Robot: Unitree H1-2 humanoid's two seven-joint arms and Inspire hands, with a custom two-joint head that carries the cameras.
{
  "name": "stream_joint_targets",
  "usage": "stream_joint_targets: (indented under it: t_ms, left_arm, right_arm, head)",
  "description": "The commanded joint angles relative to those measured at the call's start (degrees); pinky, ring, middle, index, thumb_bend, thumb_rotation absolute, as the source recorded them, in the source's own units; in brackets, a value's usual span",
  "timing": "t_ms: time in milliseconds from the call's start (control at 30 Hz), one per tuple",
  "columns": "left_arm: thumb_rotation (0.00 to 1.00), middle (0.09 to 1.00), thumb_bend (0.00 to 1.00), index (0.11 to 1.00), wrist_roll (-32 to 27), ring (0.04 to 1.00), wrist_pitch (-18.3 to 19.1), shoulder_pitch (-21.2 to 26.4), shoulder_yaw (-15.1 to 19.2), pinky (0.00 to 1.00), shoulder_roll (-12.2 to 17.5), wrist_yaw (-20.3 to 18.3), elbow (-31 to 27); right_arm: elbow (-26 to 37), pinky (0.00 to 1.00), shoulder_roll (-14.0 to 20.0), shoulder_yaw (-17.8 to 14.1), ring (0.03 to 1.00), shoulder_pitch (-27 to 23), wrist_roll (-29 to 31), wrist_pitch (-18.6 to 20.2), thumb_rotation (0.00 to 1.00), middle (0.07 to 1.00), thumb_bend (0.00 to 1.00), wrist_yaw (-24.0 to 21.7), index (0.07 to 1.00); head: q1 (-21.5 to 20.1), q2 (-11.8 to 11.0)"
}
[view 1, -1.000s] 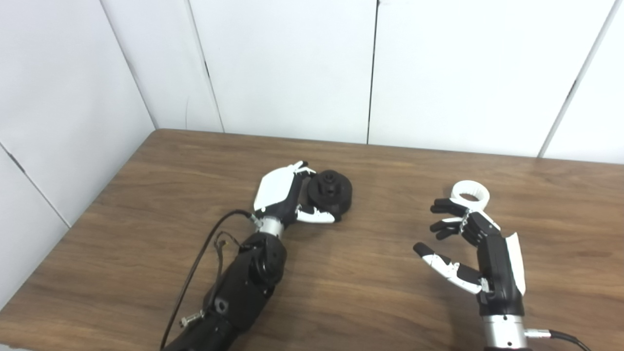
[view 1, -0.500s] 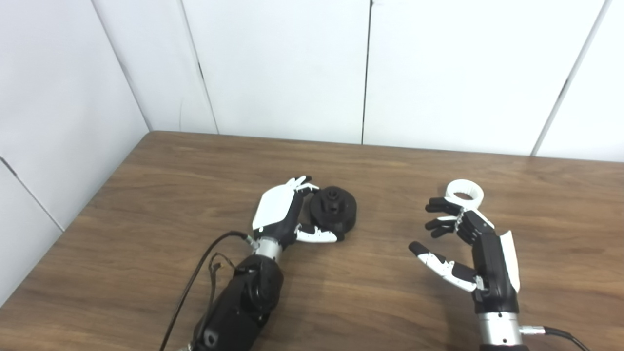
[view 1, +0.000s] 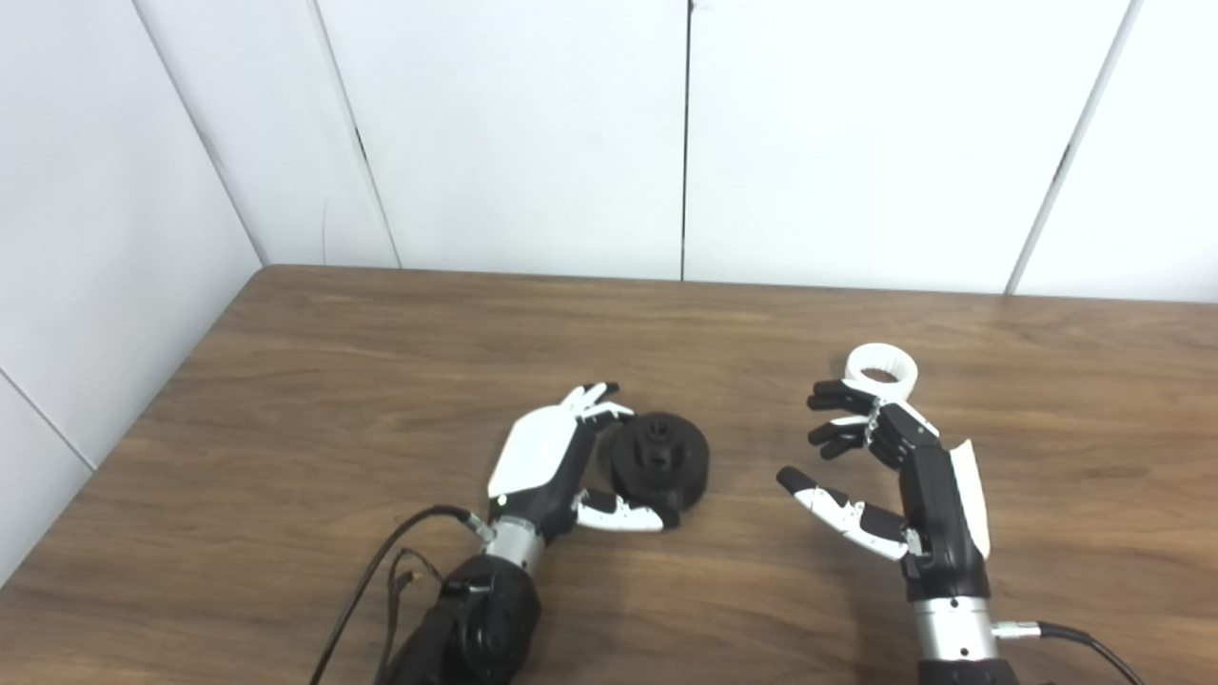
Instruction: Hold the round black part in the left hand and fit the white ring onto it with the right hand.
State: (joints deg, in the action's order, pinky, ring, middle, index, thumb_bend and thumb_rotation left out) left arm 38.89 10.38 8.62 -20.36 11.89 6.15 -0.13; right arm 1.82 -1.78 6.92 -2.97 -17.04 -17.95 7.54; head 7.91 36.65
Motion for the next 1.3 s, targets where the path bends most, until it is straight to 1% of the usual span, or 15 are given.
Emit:
stream_joint_targets:
  t_ms: [0,233,300,400,567,700,767,800,833,867,900,1033,1133,1200,1267]
  left_arm:
    - [0.34,0.948,0.87,0.643,1.6,0.975,0.3,-0.5,-0.6,0.94,0.3,-1.8,-2.8]
    - [0.37,0.947,0.88,0.647,3.2,0.969,-0.2,-4.0,-2.3,0.93,-0.5,-4.3,-6.4]
    - [0.34,0.940,0.90,0.638,3.9,0.960,-0.6,-4.8,-2.8,0.91,-0.9,-4.3,-6.3]
    - [0.31,0.939,0.90,0.634,4.0,0.964,-1.1,-5.4,-3.1,0.90,-1.5,-4.1,-5.5]
    - [0.30,0.942,0.89,0.637,4.5,0.970,-1.1,-5.6,-3.0,0.92,-2.1,-4.3,-5.1]
    - [0.32,0.948,0.88,0.647,4.9,0.973,-1.1,-5.7,-3.0,0.93,-2.1,-4.2,-5.1]
    - [0.32,0.948,0.87,0.648,4.5,0.971,-1.4,-5.7,-2.7,0.93,-1.8,-4.2,-4.9]
    - [0.32,0.947,0.87,0.647,4.3,0.973,-1.6,-5.7,-2.6,0.93,-1.7,-4.1,-4.7]
    - [0.31,0.947,0.87,0.647,4.0,0.974,-1.9,-5.7,-2.4,0.94,-1.4,-4.1,-4.6]
    - [0.31,0.946,0.87,0.647,3.8,0.974,-2.2,-5.9,-2.1,0.94,-1.2,-4.0,-4.5]
    - [0.31,0.946,0.87,0.646,3.6,0.974,-2.6,-6.0,-1.9,0.94,-0.9,-4.0,-4.5]
    - [0.32,0.941,0.86,0.644,2.4,0.962,-4.4,-6.5,-0.5,0.92,0.5,-4.3,-4.8]
    - [0.29,0.939,0.87,0.640,1.3,0.958,-5.5,-6.7,0.6,0.92,1.2,-4.8,-4.9]
    - [0.29,0.937,0.87,0.638,0.9,0.956,-6.0,-6.8,1.1,0.91,1.6,-4.9,-4.8]
    - [0.29,0.939,0.87,0.641,0.4,0.959,-6.3,-6.9,1.5,0.91,1.8,-5.6,-4.9]
  right_arm:
    - [-1.0,0.46,-0.5,0.0,0.545,1.7,-0.2,-0.2,0.02,0.660,0.66,0.4,0.672]
    - [-1.1,0.46,-0.7,0.2,0.545,1.7,-0.2,-0.1,0.01,0.665,0.66,0.4,0.676]
    - [-1.2,0.47,-0.8,0.2,0.545,1.6,-0.3,-0.1,0.03,0.665,0.66,0.4,0.678]
    - [-1.1,0.46,-0.8,0.1,0.545,1.6,-0.3,0.0,0.03,0.663,0.66,0.4,0.677]
    - [-0.8,0.46,-0.8,0.0,0.546,1.7,-0.3,0.3,0.03,0.665,0.66,0.4,0.678]
    - [-0.6,0.46,-0.8,0.1,0.544,1.8,-0.5,0.5,0.02,0.665,0.66,0.4,0.677]
    - [-0.9,0.46,-1.0,0.3,0.542,1.7,-0.7,0.2,0.02,0.664,0.66,0.6,0.677]
    - [-1.1,0.46,-1.1,0.5,0.541,1.7,-0.9,0.0,0.02,0.664,0.66,0.7,0.677]
    - [-1.3,0.46,-1.3,0.6,0.541,1.7,-1.1,-0.2,0.02,0.664,0.66,0.9,0.677]
    - [-1.5,0.46,-1.6,0.9,0.541,1.7,-1.4,-0.2,0.02,0.664,0.66,1.0,0.677]
    - [-1.6,0.46,-1.8,1.1,0.541,1.7,-1.7,-0.1,0.03,0.665,0.66,1.1,0.677]
    - [-2.5,0.47,-3.4,2.1,0.554,1.7,-4.1,-0.2,0.06,0.663,0.66,2.4,0.671]
    - [-3.5,0.47,-4.7,2.7,0.557,1.5,-5.0,-0.2,0.04,0.662,0.67,3.5,0.667]
    - [-3.9,0.47,-5.3,2.9,0.555,1.3,-5.2,-0.2,0.04,0.660,0.67,3.8,0.665]
    - [-3.8,0.47,-5.7,3.2,0.555,1.3,-5.7,0.5,0.05,0.659,0.67,4.0,0.665]
  head:
    - [-0.1,0.1]
    - [-0.3,0.2]
    - [-0.4,0.3]
    - [-0.5,0.3]
    - [-0.4,0.4]
    - [-0.9,0.4]
    - [-4.5,0.3]
    - [-4.5,0.3]
    - [-7.8,-0.3]
    - [-9.8,-1.2]
    - [-10.8,-1.4]
    - [-17.1,-2.8]
    - [-20.4,-3.4]
    - [-21.1,-3.7]
    - [-20.8,-3.7]
